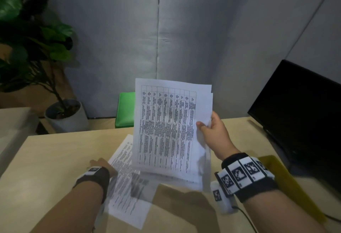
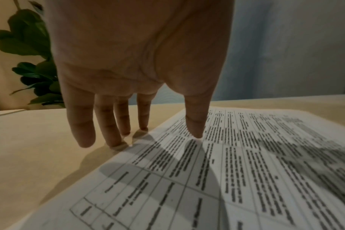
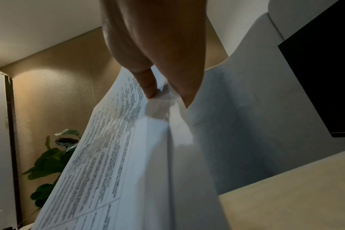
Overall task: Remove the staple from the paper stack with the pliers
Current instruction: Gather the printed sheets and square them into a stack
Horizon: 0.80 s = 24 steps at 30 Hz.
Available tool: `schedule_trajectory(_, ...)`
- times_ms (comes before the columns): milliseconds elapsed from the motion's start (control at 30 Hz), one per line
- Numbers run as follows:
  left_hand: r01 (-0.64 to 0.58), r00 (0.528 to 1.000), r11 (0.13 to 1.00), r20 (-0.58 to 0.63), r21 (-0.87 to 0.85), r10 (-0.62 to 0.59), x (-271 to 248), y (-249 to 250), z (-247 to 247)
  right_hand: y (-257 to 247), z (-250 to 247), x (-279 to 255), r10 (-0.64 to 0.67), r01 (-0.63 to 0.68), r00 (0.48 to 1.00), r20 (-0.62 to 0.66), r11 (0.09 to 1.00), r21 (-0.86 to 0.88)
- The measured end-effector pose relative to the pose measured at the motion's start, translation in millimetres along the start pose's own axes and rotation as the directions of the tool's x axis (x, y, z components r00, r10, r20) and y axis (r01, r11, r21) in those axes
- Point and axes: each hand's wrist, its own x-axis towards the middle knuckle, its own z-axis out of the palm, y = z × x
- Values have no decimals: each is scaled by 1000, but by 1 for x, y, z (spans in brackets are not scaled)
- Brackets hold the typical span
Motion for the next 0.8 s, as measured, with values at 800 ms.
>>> schedule_trajectory(800, -510, 818, 224, -388, -830, 424, -109, 17, -75, -6, -9, -4, -26, 18, 997, 77, 995, 96)
